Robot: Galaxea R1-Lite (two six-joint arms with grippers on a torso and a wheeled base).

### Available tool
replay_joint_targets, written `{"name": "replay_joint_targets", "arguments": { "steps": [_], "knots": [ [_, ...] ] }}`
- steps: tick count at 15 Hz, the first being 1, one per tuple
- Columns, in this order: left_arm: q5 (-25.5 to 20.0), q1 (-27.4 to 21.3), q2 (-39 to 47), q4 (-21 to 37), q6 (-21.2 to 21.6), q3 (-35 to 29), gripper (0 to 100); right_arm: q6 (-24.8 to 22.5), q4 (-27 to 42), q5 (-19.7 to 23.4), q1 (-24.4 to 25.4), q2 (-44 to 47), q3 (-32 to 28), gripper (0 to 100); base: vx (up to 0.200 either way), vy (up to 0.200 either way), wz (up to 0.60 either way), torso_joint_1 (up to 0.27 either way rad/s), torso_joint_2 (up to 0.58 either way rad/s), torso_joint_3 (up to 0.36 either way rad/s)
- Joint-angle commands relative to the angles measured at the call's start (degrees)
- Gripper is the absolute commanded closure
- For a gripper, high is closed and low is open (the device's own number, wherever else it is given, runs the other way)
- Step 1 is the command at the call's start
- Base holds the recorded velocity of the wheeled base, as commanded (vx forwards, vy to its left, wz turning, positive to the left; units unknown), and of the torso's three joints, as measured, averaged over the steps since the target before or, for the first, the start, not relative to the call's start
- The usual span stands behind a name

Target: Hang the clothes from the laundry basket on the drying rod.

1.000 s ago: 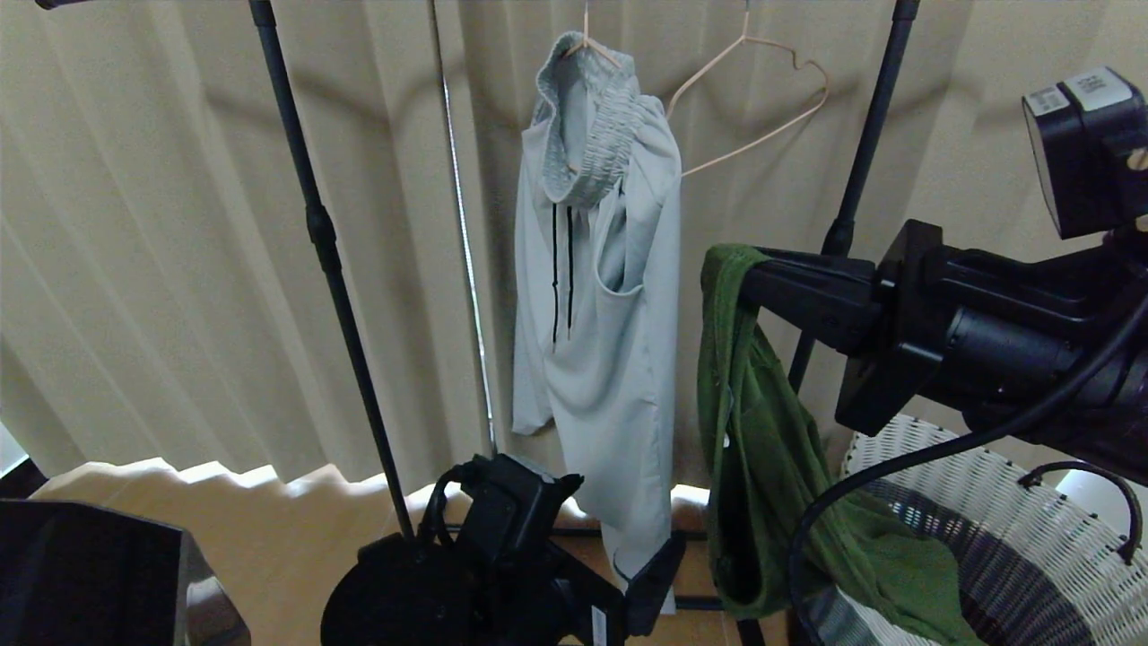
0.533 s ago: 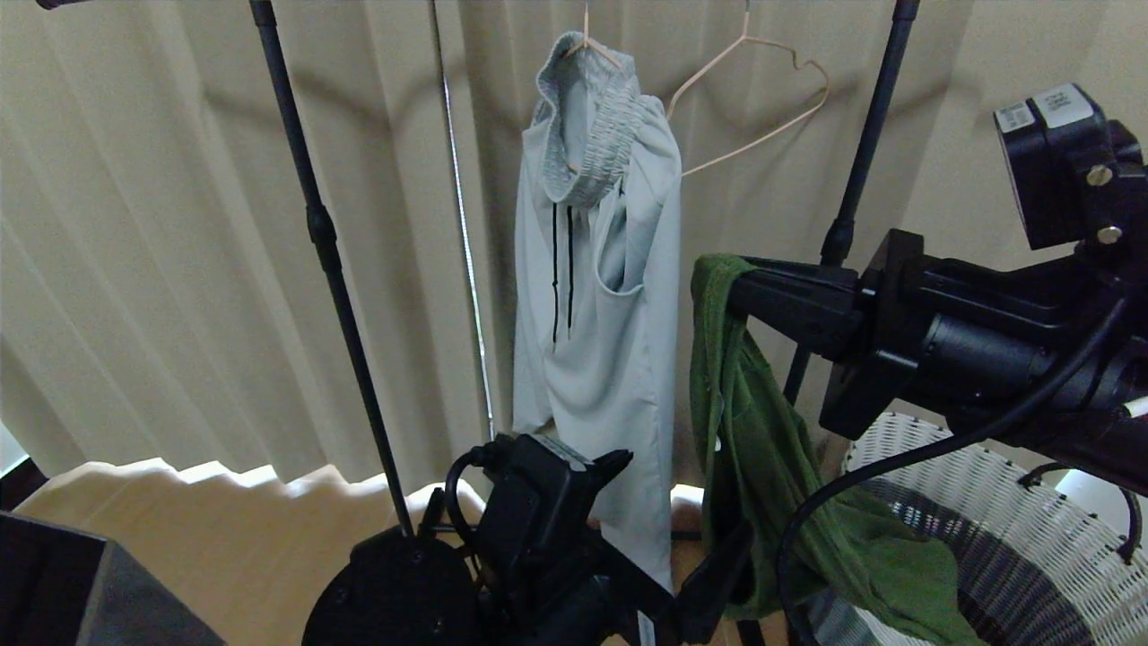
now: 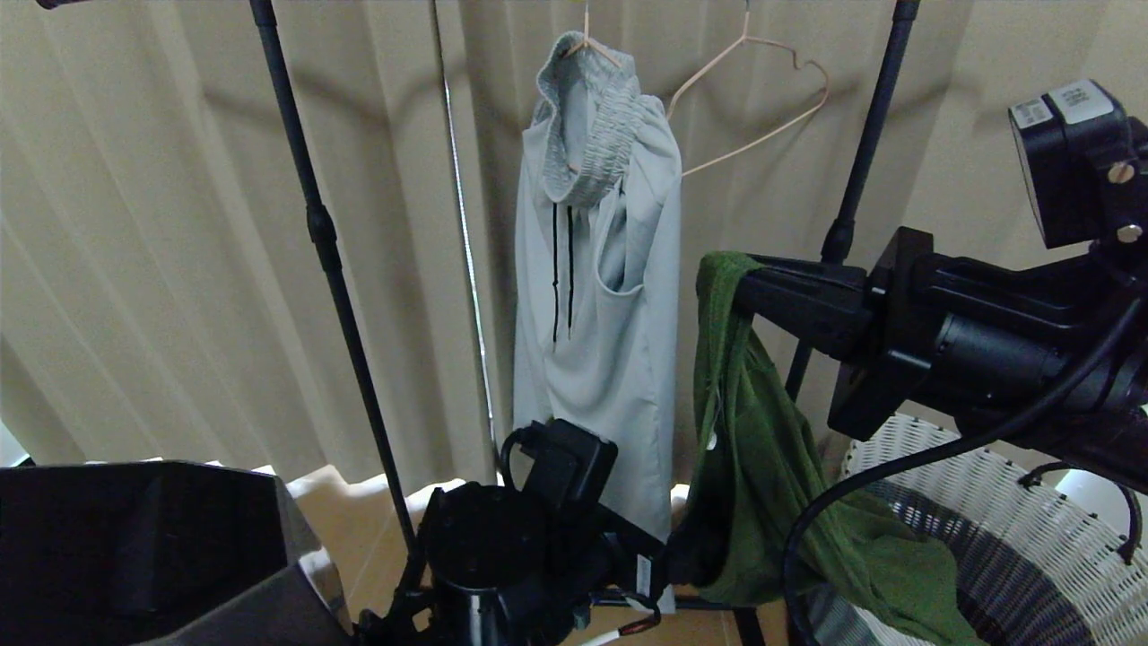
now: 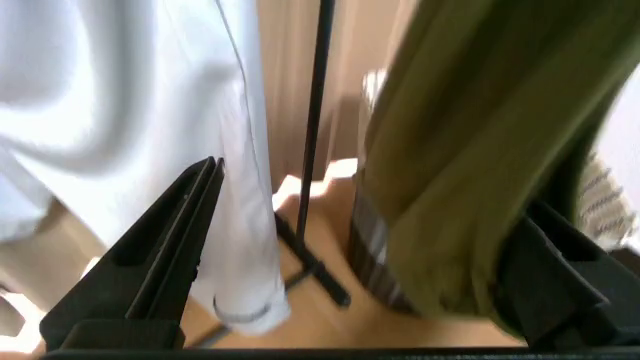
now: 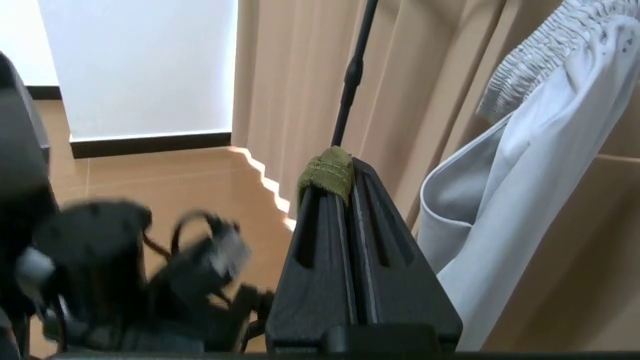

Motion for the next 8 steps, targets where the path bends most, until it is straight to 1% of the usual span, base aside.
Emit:
{"name": "replay_joint_targets", "arguments": {
  "steps": [1,5,6,8],
  "knots": [
    [0.0,-0.1,2.7,0.3,0.0,0.6,0,0.0,0.0,0.0,0.0,-0.6,-0.1,100,0.000,0.000,0.00,0.000,0.00,0.000],
    [0.1,-0.1,0.7,0.6,0.1,4.8,0,0.0,0.0,-0.1,0.0,-1.0,0.0,100,0.000,0.000,0.00,0.000,0.00,0.000],
    [0.1,-0.1,-0.3,0.6,0.1,5.3,100,0.0,0.0,-0.1,0.0,-1.0,0.0,100,0.000,0.000,0.00,0.000,0.00,0.000],
    [0.4,0.0,-2.3,0.3,0.9,6.6,100,0.1,0.0,-0.1,0.0,-1.0,0.2,100,0.000,0.000,0.00,0.000,0.00,0.000]
  ]
}}
